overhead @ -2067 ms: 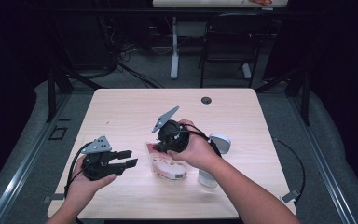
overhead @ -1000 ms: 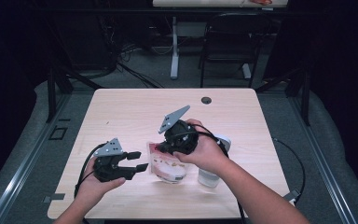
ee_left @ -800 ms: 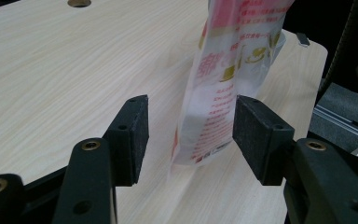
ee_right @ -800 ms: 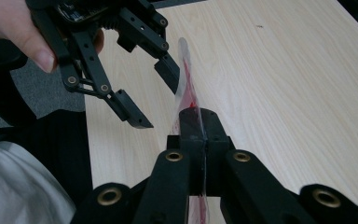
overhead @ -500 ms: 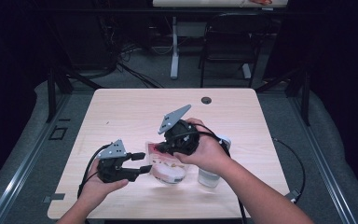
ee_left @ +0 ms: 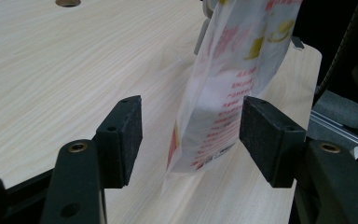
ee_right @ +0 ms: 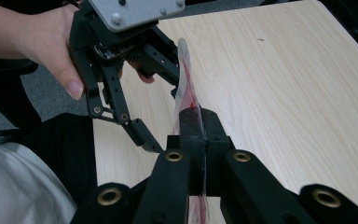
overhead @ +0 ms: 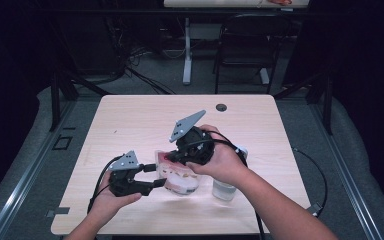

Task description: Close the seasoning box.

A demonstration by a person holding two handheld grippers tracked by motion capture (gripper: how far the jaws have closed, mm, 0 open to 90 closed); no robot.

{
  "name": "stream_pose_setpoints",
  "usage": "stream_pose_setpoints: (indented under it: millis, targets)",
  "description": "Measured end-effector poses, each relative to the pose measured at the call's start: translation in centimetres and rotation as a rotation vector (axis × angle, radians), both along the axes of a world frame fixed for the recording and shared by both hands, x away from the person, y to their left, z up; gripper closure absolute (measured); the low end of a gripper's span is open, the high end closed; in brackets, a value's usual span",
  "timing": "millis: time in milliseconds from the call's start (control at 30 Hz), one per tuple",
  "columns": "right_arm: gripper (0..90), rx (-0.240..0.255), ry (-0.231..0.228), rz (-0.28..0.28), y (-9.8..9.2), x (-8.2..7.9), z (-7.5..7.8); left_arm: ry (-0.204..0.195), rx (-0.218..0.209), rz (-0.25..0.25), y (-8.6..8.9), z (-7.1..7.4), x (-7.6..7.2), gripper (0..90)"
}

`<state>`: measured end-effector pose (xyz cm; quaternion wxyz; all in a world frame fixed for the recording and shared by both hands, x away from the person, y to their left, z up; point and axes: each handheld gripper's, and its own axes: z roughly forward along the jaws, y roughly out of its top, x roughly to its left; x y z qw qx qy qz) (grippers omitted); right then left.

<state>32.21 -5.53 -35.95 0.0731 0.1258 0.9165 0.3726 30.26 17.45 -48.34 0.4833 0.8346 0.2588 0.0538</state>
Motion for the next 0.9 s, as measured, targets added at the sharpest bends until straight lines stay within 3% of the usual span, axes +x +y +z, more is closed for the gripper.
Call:
stream_pose_setpoints:
  millis: [133,400,533,900]
  targets:
    - [90.0,0.009,0.002,-0.001,-0.1,-0.1,0.1,0.01,-0.004,-0.023,-0.3,-0.5,0.0,36.8]
    - [90.0,0.008,0.0,0.005,-0.1,-0.1,0.3,0.007,0.029,-0.028,-1.0,-1.1,0.1,34.2]
    - [90.0,0.007,-0.002,0.009,0.0,-0.1,0.5,0.015,0.02,-0.026,-1.1,-1.4,0.2,33.2]
    - [90.0,0.017,-0.009,0.012,0.1,-0.2,0.8,0.004,0.027,-0.058,-1.7,-2.0,0.2,36.2]
